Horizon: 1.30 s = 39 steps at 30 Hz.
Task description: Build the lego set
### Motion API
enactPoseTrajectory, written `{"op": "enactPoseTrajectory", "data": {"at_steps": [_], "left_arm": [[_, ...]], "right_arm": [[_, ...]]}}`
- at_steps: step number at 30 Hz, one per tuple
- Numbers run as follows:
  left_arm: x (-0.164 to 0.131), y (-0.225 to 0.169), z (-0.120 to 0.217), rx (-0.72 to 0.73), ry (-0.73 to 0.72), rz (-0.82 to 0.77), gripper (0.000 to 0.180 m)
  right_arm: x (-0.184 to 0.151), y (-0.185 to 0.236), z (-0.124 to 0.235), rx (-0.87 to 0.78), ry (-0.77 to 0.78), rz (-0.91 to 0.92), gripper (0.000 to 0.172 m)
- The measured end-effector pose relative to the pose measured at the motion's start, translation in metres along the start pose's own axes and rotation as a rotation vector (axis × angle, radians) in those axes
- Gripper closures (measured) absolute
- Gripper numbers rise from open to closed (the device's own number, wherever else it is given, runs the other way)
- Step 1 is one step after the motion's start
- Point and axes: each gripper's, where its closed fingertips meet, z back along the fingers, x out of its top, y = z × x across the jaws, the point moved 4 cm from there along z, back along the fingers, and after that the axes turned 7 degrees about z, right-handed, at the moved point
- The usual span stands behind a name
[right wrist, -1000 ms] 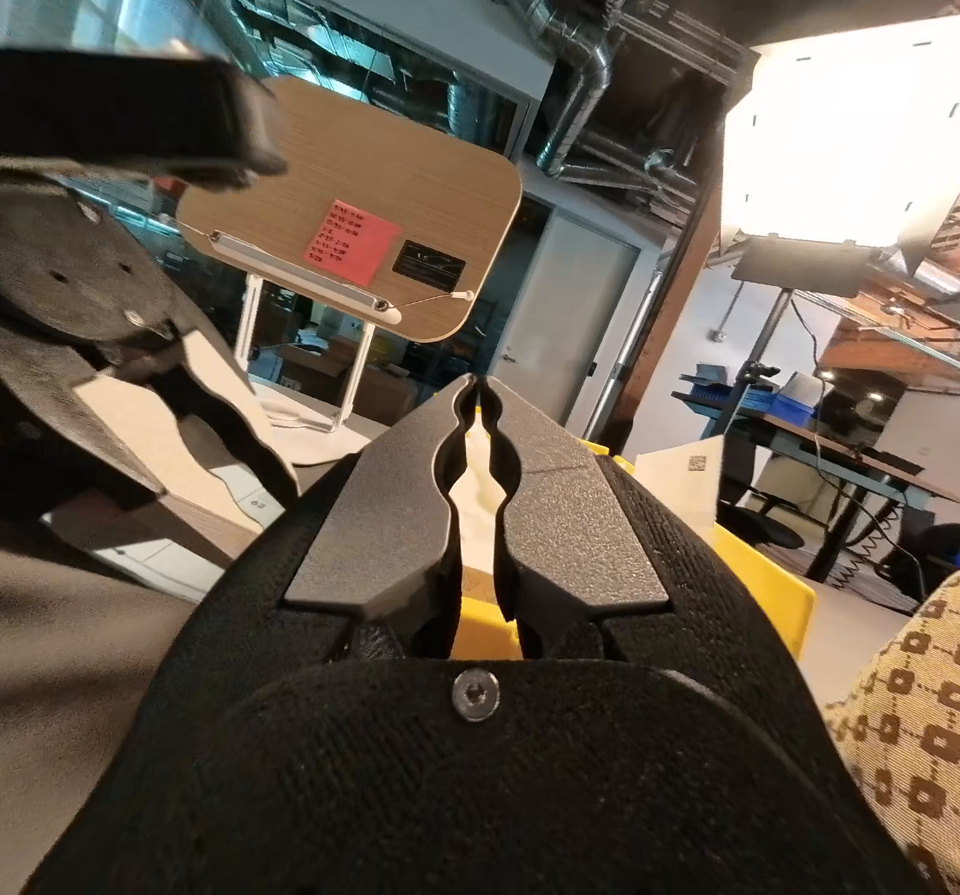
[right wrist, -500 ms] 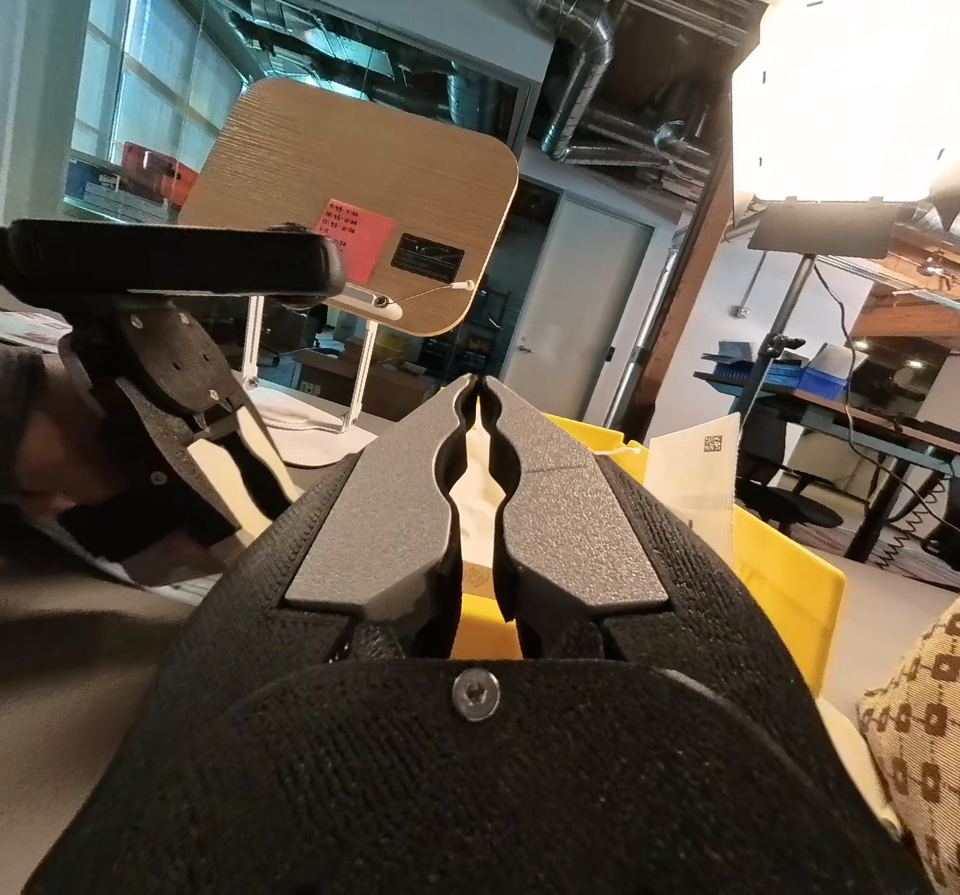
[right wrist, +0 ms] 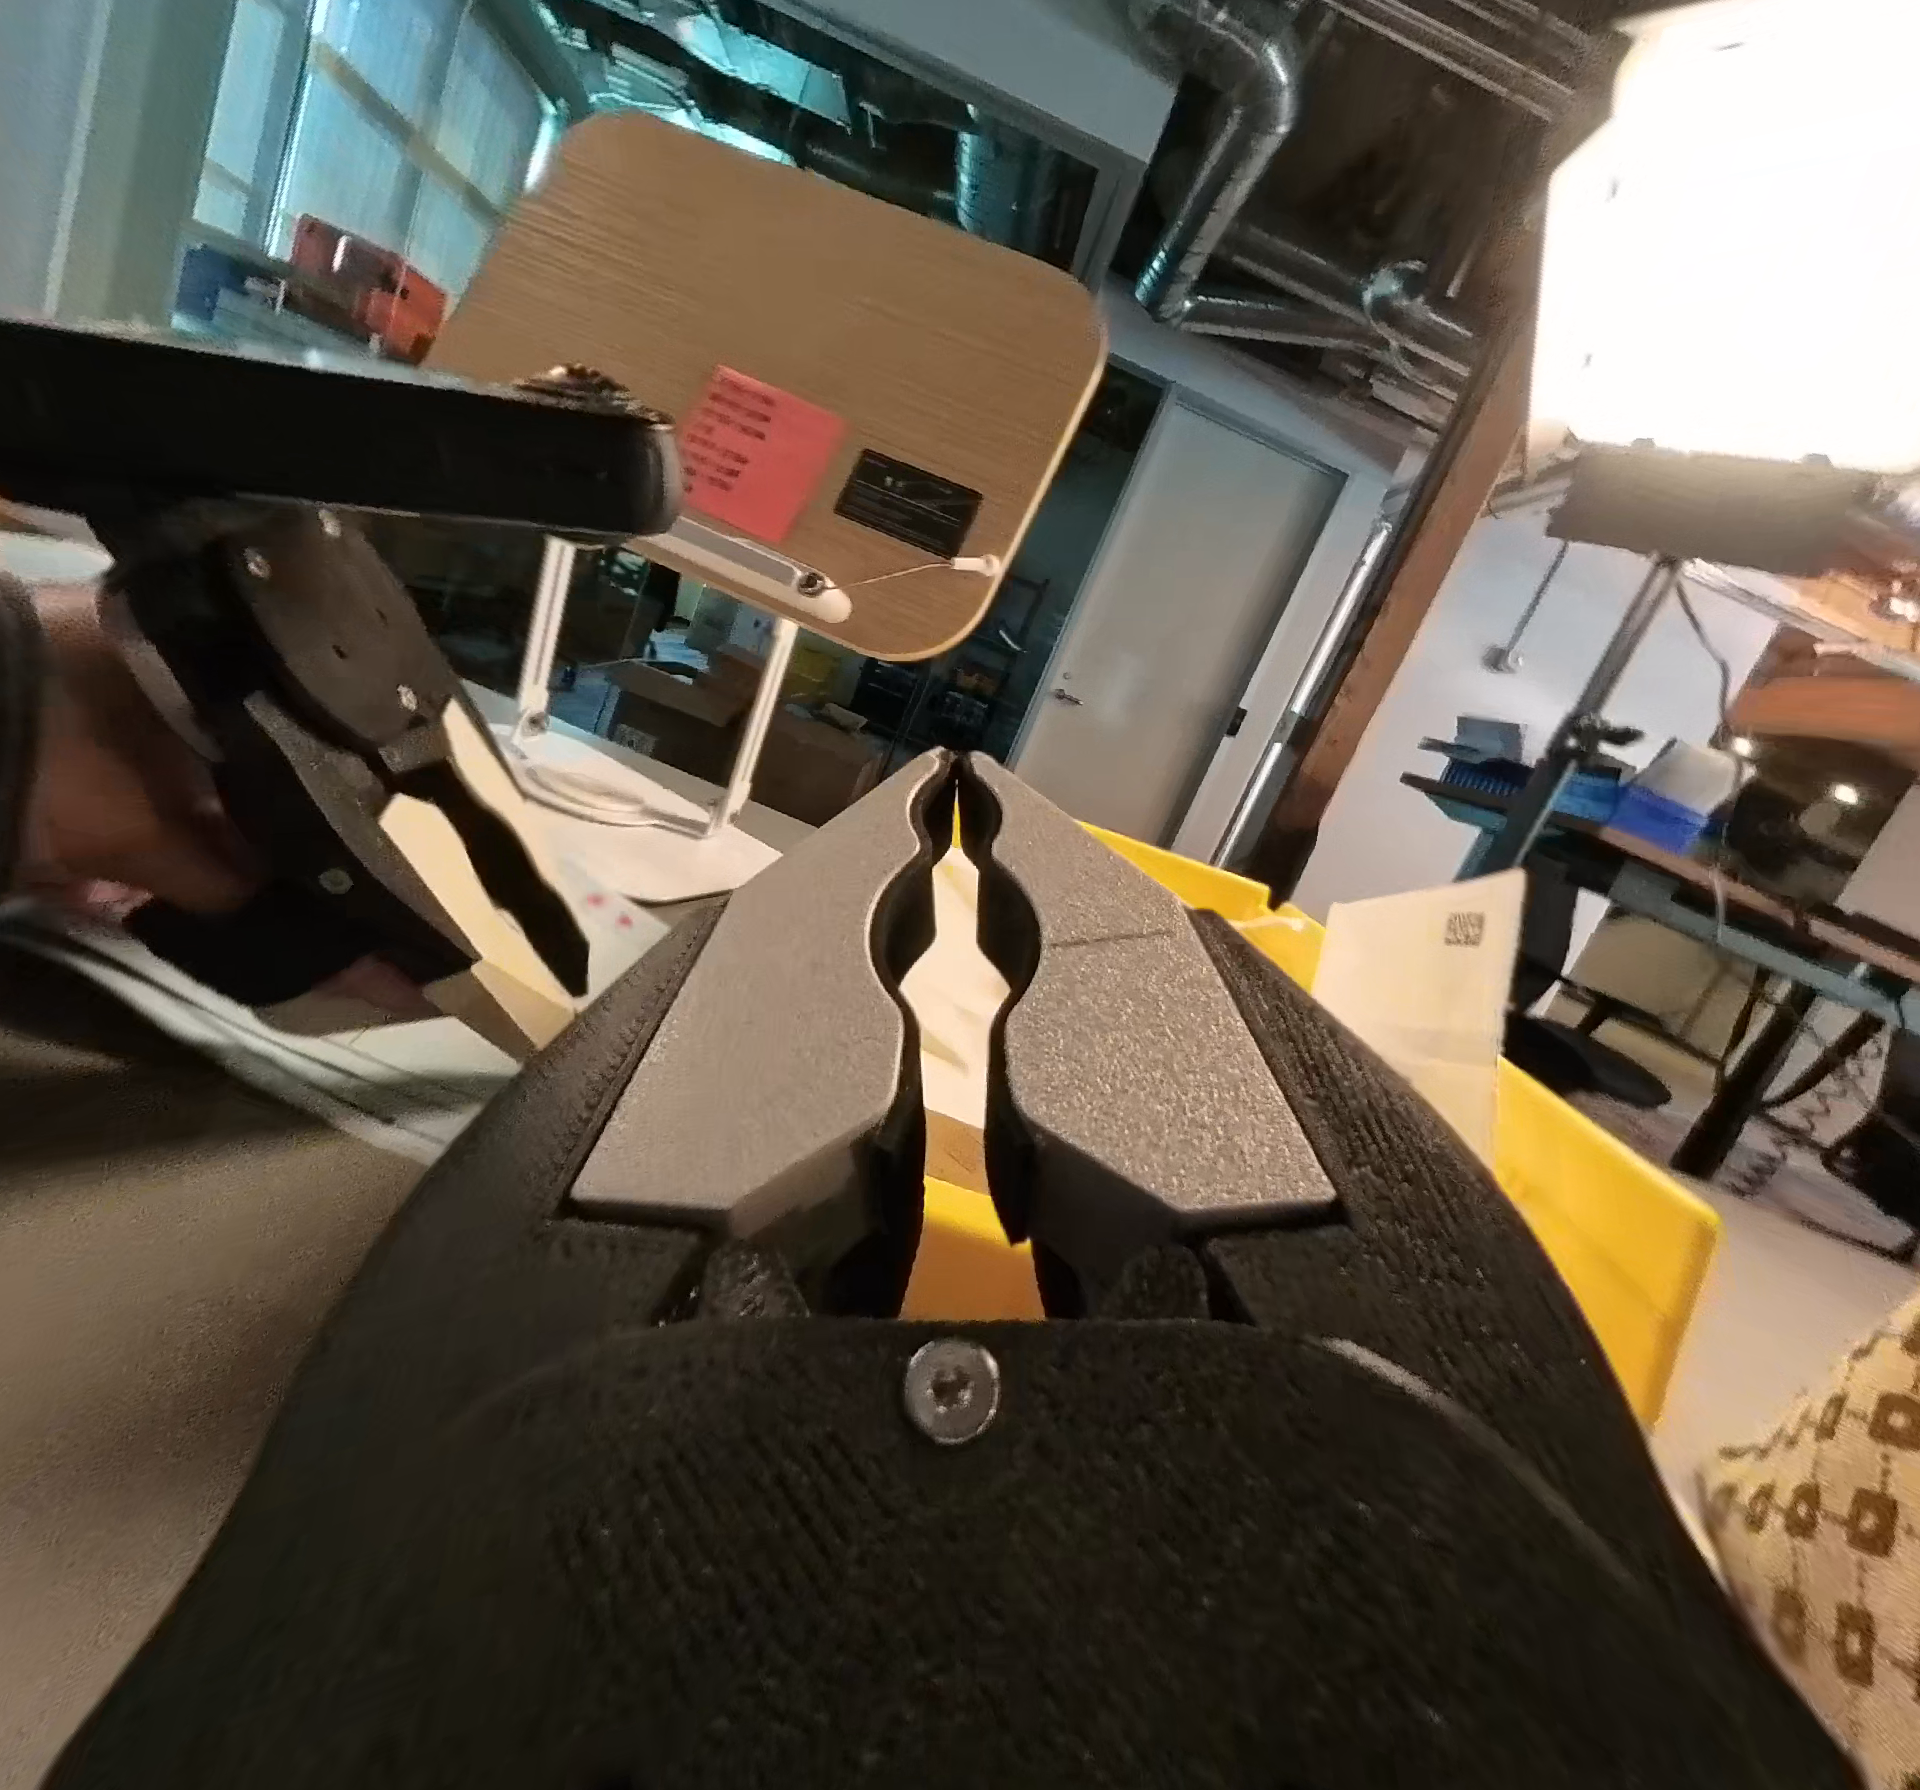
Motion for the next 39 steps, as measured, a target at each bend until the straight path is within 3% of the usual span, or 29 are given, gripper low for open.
{"op": "enactPoseTrajectory", "data": {"at_steps": [2, 6, 9, 14, 18, 21, 26, 35, 39], "left_arm": [[-0.005, 0.002, 0.006, 0.022, -0.007, -0.011, 0.143], [-0.016, -0.004, 0.026, 0.021, -0.022, -0.075, 0.113], [-0.028, 0.0, 0.041, 0.056, 0.007, -0.131, 0.108], [-0.034, 0.005, 0.066, 0.008, -0.035, -0.108, 0.12], [-0.045, 0.007, 0.064, 0.063, 0.06, -0.25, 0.12], [-0.049, 0.006, 0.064, 0.067, 0.08, -0.271, 0.125], [-0.051, -0.002, 0.066, -0.041, 0.071, -0.235, 0.122], [-0.034, 0.02, 0.077, 0.166, -0.073, -0.156, 0.152], [-0.038, 0.034, 0.082, 0.237, -0.09, -0.08, 0.15]], "right_arm": [[0.004, 0.011, 0.0, 0.03, -0.002, 0.069, 0.172], [0.01, 0.027, 0.0, 0.051, 0.004, 0.152, 0.172], [0.007, 0.025, -0.002, 0.032, 0.024, 0.12, 0.172], [0.004, 0.018, -0.001, 0.003, 0.041, 0.052, 0.172], [0.001, 0.017, -0.002, 0.004, 0.053, 0.031, 0.172], [0.001, 0.019, -0.002, 0.014, 0.057, 0.045, 0.172], [0.0, 0.02, -0.003, 0.024, 0.059, 0.044, 0.172], [0.0, 0.03, -0.004, 0.076, 0.063, 0.084, 0.172], [-0.004, 0.081, -0.005, 0.319, 0.1, 0.294, 0.172]]}}
